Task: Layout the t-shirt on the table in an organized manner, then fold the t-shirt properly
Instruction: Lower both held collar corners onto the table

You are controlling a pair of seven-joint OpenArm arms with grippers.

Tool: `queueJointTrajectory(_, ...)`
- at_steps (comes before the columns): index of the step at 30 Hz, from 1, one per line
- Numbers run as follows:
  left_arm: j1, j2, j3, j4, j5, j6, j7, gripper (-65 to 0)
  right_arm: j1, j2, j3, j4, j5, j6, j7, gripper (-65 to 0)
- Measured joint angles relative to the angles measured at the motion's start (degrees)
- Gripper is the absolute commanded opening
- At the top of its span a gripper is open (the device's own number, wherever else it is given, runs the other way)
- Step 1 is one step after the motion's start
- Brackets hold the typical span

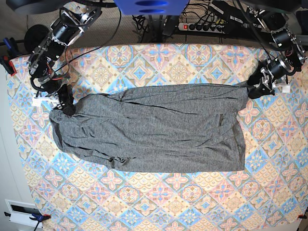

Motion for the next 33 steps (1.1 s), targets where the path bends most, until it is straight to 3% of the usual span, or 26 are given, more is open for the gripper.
queueJointTrajectory(10, 0.3, 0.2, 0.0, 0.0, -0.4, 0.0, 0.2, -22.7, 0.9, 1.0, 2.1, -2.2, 1.4, 0.0, 0.9, -31.0)
queueJointTrajectory(14, 0.3, 0.2, 0.0, 0.0, -0.3, 0.0, 0.2, -22.8, 4.0, 1.7, 2.2, -2.5, -4.2, -4.0, 2.1, -31.0)
queueJointTrajectory(21, 0.5, 0.2, 0.0, 0.0, -0.3, 0.0, 0.1, -22.9, 4.5, 1.9, 2.2, -2.3, -9.0, -3.9, 3.0, -31.9)
queueJointTrajectory(24, 1.1, 0.2, 0.0, 0.1, -0.9, -0.2, -0.2, -22.7, 4.4, 1.9, 2.2, -2.3, -9.8, -3.8, 3.5, -37.9)
queueJointTrajectory(28, 1.2, 0.3, 0.0, 0.1, -1.0, -0.2, -0.2, -22.7, 4.3, 1.9, 2.1, -2.4, -11.7, -4.2, 3.5, -58.1)
queueJointTrajectory(30, 1.2, 0.3, 0.0, 0.1, -1.0, -0.2, -0.2, -22.7, 4.1, 1.9, 1.9, -2.4, -11.6, -4.4, 3.5, -65.0)
queueJointTrajectory(33, 1.3, 0.2, 0.0, 0.1, -1.0, -0.2, -0.2, -22.7, 4.1, 1.9, 1.9, -2.5, -11.8, -4.3, 3.4, -64.6)
